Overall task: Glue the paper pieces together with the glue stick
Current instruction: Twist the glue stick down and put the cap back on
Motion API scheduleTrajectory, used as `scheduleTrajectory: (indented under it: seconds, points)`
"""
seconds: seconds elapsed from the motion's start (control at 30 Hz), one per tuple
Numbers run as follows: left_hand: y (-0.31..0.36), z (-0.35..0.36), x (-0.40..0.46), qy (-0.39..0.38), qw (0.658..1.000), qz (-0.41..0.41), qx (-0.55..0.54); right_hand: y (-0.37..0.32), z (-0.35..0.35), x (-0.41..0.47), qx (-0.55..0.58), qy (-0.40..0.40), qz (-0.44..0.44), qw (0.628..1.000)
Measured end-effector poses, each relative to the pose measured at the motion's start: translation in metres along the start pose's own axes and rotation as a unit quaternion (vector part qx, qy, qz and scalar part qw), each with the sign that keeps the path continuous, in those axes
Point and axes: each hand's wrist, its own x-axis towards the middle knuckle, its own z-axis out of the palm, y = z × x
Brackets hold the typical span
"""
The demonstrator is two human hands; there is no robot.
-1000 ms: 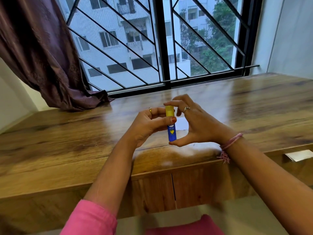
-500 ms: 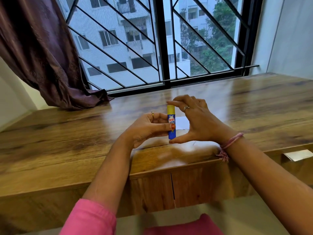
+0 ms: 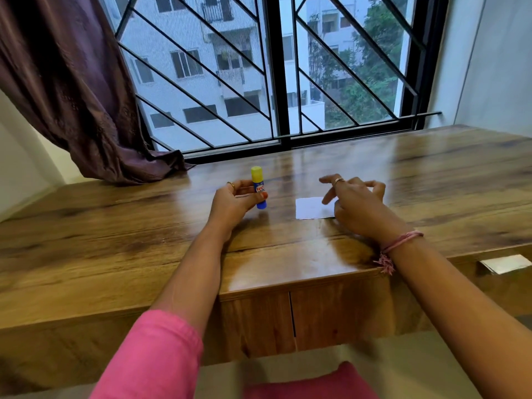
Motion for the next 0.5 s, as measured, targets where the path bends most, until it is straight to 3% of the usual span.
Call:
scheduleTrajectory:
  seconds: [0.5]
  points:
    - [-0.0108, 0.0036, 0.0088, 0.009, 0.998, 0.009, 0.063, -0.0056, 0.01, 0.0052, 0.002, -0.125, -0.044, 0.991]
